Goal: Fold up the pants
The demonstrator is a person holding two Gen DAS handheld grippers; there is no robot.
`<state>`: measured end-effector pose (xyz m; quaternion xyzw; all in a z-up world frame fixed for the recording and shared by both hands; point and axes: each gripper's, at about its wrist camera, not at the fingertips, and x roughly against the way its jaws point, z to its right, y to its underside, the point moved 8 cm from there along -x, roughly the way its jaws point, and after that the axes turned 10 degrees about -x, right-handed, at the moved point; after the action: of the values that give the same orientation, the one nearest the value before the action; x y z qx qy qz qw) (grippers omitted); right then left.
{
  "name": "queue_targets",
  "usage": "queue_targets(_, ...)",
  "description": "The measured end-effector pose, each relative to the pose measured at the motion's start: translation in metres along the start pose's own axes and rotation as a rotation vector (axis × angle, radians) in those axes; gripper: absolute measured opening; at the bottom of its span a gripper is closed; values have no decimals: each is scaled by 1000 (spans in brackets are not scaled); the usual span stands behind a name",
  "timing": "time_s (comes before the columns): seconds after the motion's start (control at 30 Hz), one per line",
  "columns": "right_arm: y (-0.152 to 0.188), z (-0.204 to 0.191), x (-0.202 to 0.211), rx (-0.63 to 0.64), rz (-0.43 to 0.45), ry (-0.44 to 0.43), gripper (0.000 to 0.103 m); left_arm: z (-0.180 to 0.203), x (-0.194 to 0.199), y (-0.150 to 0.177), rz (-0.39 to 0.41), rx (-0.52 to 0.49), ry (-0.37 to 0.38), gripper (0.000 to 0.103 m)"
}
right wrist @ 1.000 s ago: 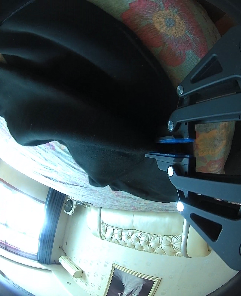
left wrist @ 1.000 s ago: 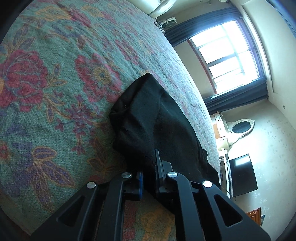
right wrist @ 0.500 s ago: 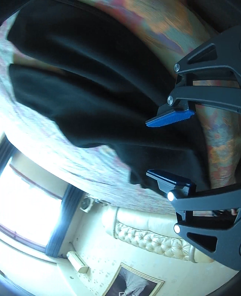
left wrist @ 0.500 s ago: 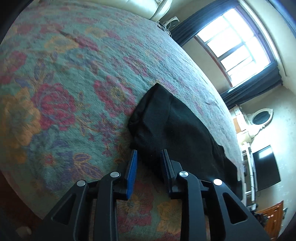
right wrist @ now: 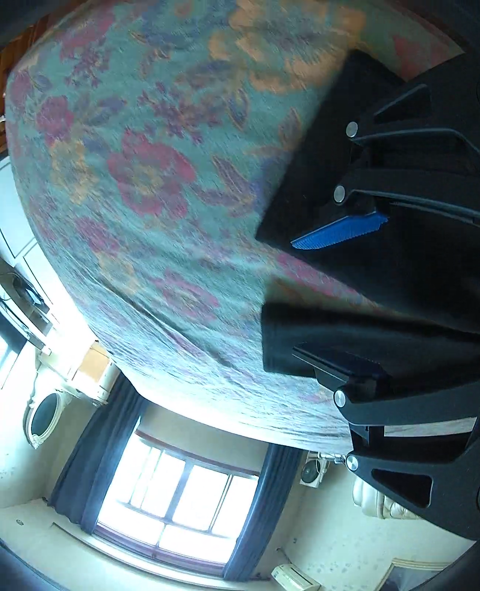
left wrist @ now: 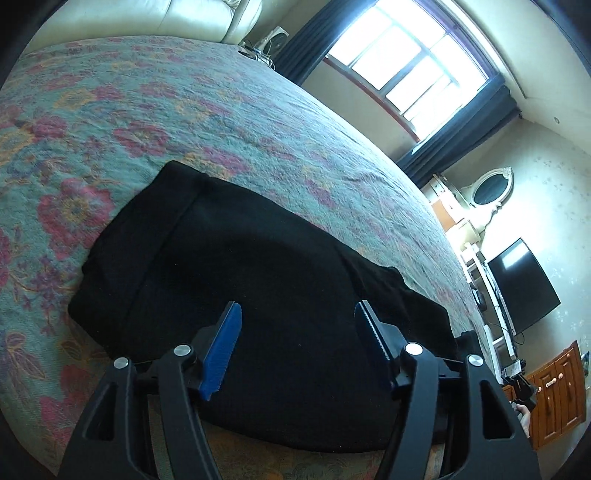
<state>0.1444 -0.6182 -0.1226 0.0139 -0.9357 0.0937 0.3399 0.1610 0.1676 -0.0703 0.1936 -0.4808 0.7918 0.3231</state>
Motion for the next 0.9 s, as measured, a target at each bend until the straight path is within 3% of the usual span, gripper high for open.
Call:
queue_targets(0.07, -18, 23, 5, 39, 19, 80, 65, 2, -9, 6, -23, -1, 3, 63)
queue_targets(0.13, -26, 44, 5, 70, -37, 142, 65, 4, -12, 8, -23, -5, -3, 64)
queue_targets(0.3, -4, 53, 20, 277, -224, 144, 68, 9, -14, 9, -19, -9, -4, 65)
queue_targets(0.37, 11, 52, 24, 344, -332, 136, 80, 11, -15, 11, -23, -12, 2, 65)
queue_targets(0.43, 23, 55, 32, 414, -418, 125, 80, 13, -16, 12, -25, -18, -2, 65)
queue_targets(0.5, 35, 50, 40, 421, -417, 125, 69, 13, -17, 13, -23, -20, -10, 65)
queue_targets(0.57, 30, 56, 49, 442, -387, 184, 25, 13, -19, 13, -20, -16, -18, 68)
queue_targets(0.73, 23, 66, 83, 520, -366, 209, 21, 21, -22, 13, -26, -29, -10, 69)
queue_targets(0.9, 12, 82, 90, 473, -358, 203, 21, 22, -24, 14, -28, -39, 3, 69)
